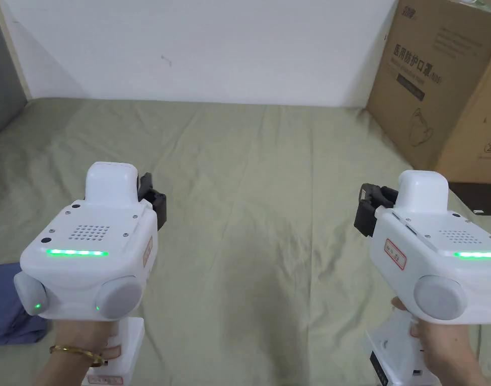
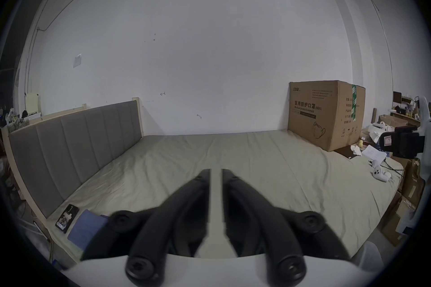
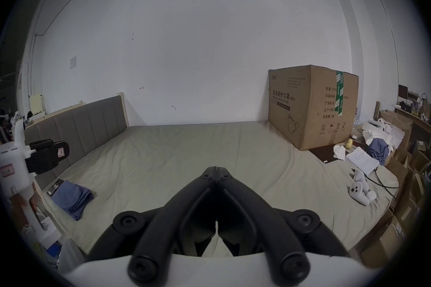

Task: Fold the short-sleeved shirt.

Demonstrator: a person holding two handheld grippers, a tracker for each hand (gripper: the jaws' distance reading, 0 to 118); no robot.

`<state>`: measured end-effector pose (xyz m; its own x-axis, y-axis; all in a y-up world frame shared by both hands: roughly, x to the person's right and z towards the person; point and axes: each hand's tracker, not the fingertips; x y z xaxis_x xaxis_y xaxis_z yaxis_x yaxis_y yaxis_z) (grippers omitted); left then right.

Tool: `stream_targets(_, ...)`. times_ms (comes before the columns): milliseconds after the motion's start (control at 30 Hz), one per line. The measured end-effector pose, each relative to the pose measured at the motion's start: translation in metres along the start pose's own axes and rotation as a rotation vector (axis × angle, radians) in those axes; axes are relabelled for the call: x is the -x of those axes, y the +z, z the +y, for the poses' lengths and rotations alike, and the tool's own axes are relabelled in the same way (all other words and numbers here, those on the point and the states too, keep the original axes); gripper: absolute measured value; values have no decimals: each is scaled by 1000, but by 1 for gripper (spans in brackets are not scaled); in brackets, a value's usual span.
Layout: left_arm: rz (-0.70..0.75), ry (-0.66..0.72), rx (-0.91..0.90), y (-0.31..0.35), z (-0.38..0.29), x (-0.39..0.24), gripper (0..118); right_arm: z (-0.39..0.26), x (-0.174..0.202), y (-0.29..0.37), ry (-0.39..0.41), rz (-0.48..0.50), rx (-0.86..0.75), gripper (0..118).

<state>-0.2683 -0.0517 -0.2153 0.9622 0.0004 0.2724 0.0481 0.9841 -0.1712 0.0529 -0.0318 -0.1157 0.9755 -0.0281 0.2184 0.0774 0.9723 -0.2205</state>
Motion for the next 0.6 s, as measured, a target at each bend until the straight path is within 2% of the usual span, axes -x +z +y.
stream_targets(33, -7, 4, 9, 0, 1, 0, 46, 1, 0, 0, 0, -4, 4, 0)
stream_targets(67, -13, 4, 20, -2, 2, 2, 76, 1, -1, 0, -1, -8, 5, 7)
stream_targets(100, -10, 1, 27, -4, 2, 2, 101, 1, -2, 0, -5, -10, 5, 23)
stream_targets(133, -3, -2, 19, -4, 1, 2, 112, 2, -3, 0, -9, -3, 3, 60)
stream_targets(167, 15, -10, -10, 1, 2, 1, 112, 2, -5, -2, -24, 8, 22, 96)
stream_targets(200, 29, -13, -10, 1, 3, 1, 112, 3, -4, -3, -31, 10, 30, 118)
stream_targets(233, 26, -10, -6, 0, 3, 3, 112, 3, -3, 3, -29, -16, -72, 115)
stream_targets(267, 24, -6, -5, -1, 4, 5, 112, 1, 1, 2, -35, -17, 10, 116)
stream_targets(300, 29, 4, -4, 0, 3, 6, 112, 1, 2, 1, -39, -18, 22, 118)
stream_targets(367, 37, 17, -1, -1, 3, 8, 112, -5, -12, -10, -46, -18, 12, 118)
stream_targets(600, 73, 8, 10, -2, 0, 9, 112, -2, -6, -7, -21, -14, 9, 118)
